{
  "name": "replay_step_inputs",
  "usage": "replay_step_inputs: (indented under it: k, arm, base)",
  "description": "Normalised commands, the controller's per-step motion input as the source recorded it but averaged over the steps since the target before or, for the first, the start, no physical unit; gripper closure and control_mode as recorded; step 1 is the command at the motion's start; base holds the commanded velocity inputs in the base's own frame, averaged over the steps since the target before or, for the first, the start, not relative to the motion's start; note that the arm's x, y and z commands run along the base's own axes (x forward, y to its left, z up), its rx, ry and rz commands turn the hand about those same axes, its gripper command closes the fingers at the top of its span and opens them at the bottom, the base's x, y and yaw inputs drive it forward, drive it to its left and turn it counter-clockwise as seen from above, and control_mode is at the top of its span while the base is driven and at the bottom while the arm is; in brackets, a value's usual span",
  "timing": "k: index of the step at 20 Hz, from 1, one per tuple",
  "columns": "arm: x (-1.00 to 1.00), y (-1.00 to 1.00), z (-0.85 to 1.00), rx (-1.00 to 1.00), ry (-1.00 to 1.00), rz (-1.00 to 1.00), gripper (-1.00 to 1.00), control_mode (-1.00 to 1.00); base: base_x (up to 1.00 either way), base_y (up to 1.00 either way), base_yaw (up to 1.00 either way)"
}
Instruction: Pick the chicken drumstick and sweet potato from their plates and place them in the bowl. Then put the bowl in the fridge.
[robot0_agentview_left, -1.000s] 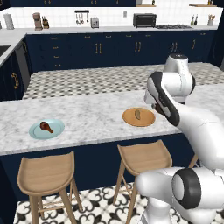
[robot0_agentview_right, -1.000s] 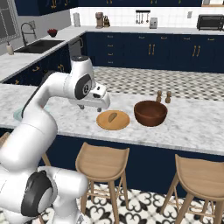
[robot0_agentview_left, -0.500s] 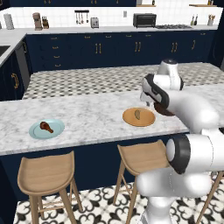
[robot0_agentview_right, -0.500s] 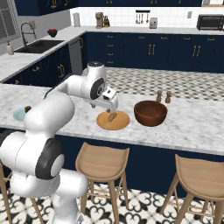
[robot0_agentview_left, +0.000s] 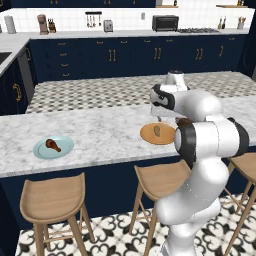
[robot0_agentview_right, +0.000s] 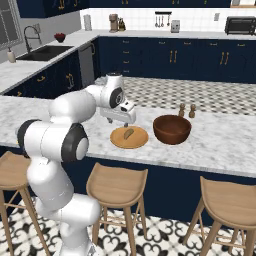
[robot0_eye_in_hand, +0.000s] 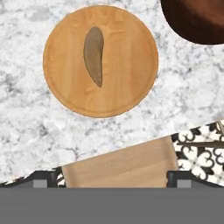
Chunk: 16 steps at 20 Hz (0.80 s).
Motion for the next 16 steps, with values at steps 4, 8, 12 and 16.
replay_step_inputs:
  k: [4,8,12,16]
  arm:
    - [0.65,0.0,-0.77,0.0,0.01,0.0,-1.0,-1.0]
    - [0.57,0.0,-0.51,-0.03,0.02,0.0,-1.0,-1.0]
    - [0.32,0.0,-0.59,-0.01,0.03,0.0,-1.0,-1.0]
    - [0.3,0.0,-0.45,0.02,0.0,0.0,-1.0,-1.0]
  base:
    - [0.0,0.0,0.0]
    - [0.0,0.0,0.0]
    - [0.0,0.0,0.0]
    - [0.0,0.0,0.0]
